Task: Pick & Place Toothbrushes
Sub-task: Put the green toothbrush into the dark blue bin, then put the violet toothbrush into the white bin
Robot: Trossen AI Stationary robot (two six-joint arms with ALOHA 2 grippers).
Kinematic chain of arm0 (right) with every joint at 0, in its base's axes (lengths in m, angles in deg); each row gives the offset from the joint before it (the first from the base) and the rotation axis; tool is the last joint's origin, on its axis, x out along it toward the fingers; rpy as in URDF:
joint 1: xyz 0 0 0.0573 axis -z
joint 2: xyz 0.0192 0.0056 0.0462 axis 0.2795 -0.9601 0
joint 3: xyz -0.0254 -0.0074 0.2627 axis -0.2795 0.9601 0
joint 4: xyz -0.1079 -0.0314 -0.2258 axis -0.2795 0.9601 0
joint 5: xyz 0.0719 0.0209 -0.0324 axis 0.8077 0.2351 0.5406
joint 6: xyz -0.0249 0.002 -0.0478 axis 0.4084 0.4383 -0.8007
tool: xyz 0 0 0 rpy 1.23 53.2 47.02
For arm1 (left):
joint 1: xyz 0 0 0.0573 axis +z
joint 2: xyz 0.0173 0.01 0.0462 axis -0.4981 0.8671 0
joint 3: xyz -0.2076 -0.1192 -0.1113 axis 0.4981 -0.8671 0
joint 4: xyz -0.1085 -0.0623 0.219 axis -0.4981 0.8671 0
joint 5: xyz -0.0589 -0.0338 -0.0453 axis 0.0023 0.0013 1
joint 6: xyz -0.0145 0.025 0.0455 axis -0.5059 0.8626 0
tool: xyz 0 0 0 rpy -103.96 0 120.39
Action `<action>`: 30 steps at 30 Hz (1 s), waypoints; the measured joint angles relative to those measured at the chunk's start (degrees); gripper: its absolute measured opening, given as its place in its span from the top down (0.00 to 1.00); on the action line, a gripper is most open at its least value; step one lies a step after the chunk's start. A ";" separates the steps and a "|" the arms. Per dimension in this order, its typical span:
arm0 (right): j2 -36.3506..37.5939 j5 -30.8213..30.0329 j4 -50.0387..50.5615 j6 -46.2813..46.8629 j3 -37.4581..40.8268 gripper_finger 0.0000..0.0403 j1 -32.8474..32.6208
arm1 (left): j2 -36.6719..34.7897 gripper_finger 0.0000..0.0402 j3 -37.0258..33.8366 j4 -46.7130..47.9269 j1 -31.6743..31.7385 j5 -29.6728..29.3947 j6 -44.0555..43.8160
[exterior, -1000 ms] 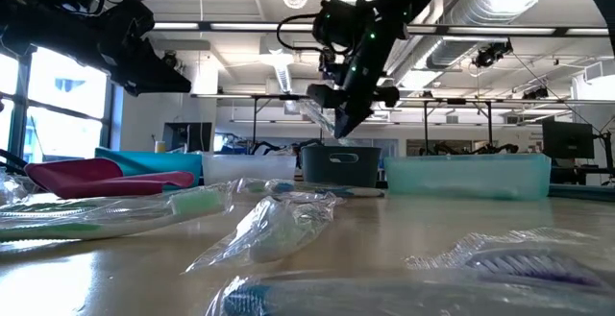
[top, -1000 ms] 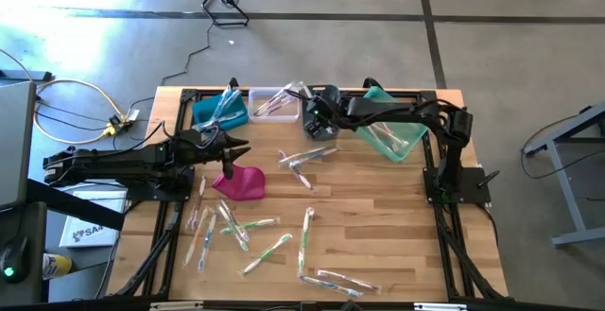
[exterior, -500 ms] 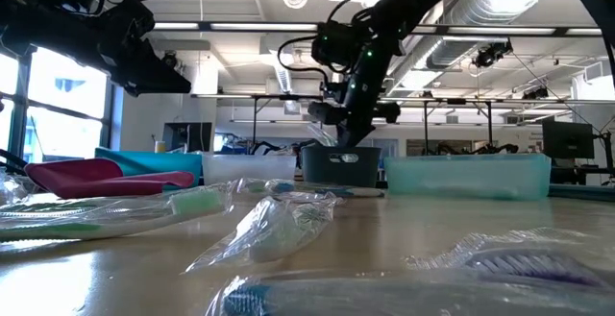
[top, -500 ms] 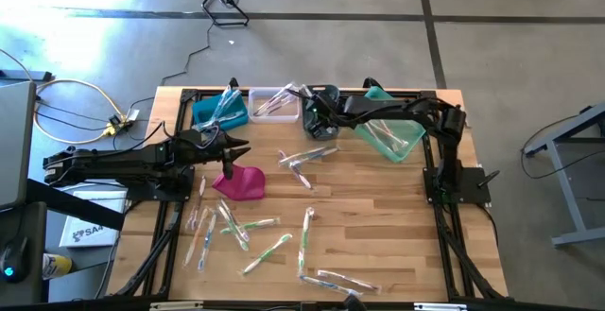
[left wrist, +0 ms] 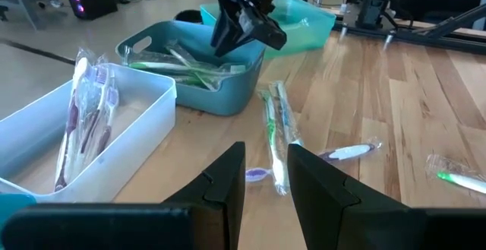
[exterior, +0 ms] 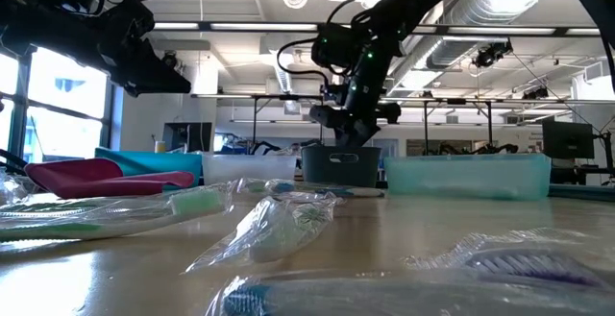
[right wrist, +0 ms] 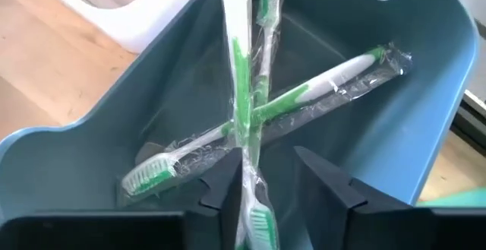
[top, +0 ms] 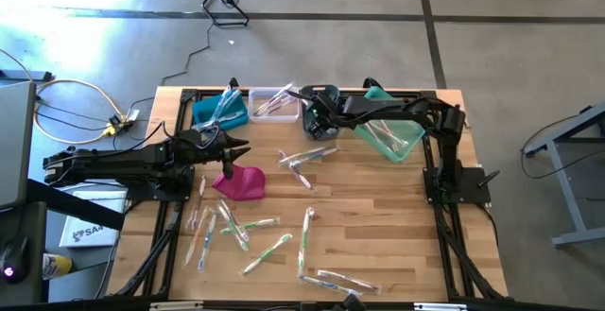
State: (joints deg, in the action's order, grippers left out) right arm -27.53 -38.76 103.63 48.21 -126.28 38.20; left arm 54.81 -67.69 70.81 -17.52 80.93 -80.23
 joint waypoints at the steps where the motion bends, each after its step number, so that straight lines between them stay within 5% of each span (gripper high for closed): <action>1: 0.02 -0.14 0.00 -0.40 0.00 0.70 -0.17 | 0.01 0.76 0.00 0.01 0.00 0.01 0.00; 6: 1.53 -0.06 0.06 -1.24 0.00 0.67 -0.51 | 0.01 0.76 0.00 0.02 0.01 -0.01 0.00; 21: 8.91 0.60 -0.05 -3.23 0.00 0.84 -4.58 | 0.01 0.76 -0.02 0.00 -0.01 -0.21 0.00; 30: 8.92 6.11 -3.30 -8.90 0.00 0.85 -6.70 | 0.00 0.76 -0.04 0.02 -0.01 -0.19 -0.02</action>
State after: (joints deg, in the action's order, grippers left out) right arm -18.61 -32.66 100.33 39.31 -126.28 31.50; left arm 54.81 -67.74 70.83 -17.53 80.75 -80.25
